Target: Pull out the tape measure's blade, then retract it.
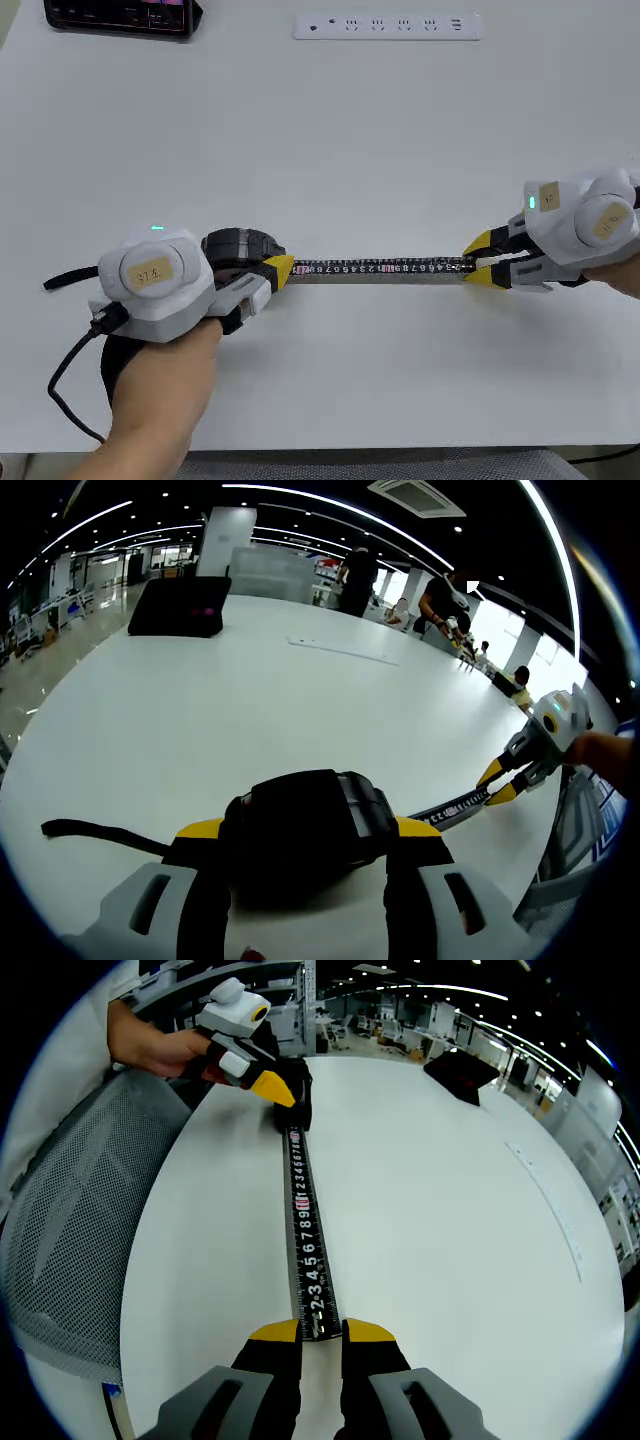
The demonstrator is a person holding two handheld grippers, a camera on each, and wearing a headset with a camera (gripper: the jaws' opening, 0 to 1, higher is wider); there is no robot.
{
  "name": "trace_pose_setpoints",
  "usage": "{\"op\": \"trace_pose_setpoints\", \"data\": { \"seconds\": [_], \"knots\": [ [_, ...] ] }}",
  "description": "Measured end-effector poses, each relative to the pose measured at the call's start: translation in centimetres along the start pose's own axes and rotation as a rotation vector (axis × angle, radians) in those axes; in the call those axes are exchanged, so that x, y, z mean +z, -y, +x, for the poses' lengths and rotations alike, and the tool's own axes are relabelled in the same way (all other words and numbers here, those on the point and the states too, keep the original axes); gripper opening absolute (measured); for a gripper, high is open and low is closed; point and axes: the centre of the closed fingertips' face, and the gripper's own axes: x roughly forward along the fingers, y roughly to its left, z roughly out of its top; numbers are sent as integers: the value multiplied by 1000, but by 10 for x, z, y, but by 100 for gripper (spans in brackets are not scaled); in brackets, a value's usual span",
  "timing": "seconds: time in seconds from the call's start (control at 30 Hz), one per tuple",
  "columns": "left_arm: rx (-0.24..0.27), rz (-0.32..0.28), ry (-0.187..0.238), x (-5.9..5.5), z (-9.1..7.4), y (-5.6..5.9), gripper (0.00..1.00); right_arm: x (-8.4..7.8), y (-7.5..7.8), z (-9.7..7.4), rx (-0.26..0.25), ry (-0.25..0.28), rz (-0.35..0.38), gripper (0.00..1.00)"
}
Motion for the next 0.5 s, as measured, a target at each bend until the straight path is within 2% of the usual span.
{"op": "trace_pose_setpoints", "data": {
  "seconds": [0.5],
  "knots": [
    [-10, -22, 5, 1, -2, 0, 58, 10, -2, 6, 19, 15, -3, 11]
  ]
}}
